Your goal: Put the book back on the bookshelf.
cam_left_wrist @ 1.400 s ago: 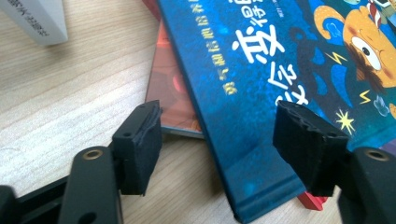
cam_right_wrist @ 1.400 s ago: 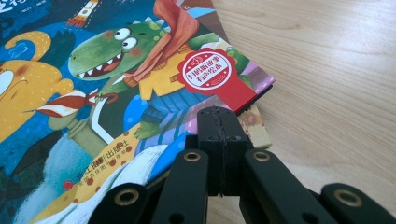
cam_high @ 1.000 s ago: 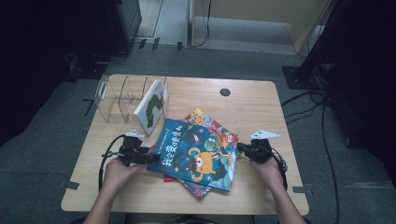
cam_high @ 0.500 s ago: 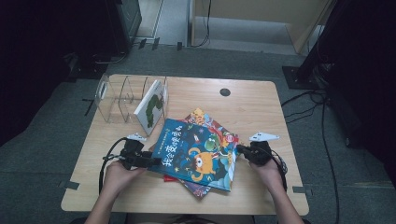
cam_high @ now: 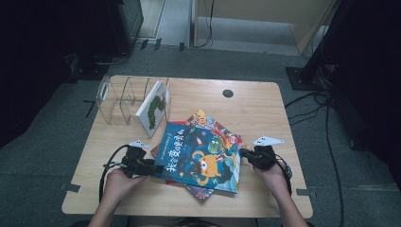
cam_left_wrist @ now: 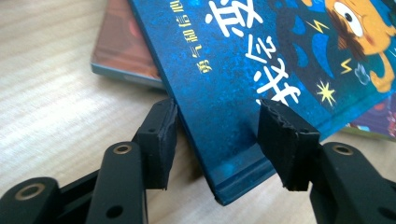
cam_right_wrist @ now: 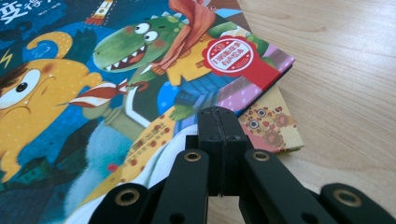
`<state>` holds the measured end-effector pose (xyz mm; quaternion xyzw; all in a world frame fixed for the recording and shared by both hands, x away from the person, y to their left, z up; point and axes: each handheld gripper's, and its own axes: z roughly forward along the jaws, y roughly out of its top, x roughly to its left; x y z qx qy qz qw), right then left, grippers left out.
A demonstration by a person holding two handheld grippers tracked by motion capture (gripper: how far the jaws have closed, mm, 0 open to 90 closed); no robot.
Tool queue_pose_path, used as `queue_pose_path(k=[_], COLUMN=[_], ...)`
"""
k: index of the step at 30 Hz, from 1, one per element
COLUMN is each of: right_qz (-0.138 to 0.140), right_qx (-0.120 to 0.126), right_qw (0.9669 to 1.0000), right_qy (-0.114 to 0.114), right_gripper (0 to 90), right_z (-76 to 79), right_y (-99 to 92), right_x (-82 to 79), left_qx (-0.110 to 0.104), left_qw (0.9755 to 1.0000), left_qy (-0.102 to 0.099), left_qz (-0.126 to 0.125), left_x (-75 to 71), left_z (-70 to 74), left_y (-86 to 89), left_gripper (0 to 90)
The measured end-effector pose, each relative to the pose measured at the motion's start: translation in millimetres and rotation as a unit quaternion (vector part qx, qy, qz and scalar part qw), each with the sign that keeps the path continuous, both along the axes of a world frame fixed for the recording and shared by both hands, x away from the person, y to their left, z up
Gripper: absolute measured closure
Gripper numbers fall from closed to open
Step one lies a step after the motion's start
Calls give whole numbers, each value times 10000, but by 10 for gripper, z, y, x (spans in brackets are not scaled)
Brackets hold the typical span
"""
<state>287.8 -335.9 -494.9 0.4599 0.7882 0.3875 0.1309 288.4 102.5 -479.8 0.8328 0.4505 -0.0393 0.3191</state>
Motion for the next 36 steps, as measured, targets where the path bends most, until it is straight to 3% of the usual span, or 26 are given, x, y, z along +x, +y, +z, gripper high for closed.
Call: queue_pose_path(k=[12,24,36], right_qz=[122,255,342], right_qx=[38,65,76], right_qw=[9999,9997,9994], right_qy=[-6,-11,-64], right_gripper=[900,900,900], right_z=[5,3,-5], right_y=[12,96,143], right_x=[-47,-17,-7], left_qx=[-147,-169,-149], left_qw=[9998,9998,9996], left_qy=[135,6,116], left_qz=[-65,126,215], left_x=[-178,-26,129], left_z=[-6,-5,-55], left_y=[20,110,139], left_gripper=[456,375,307])
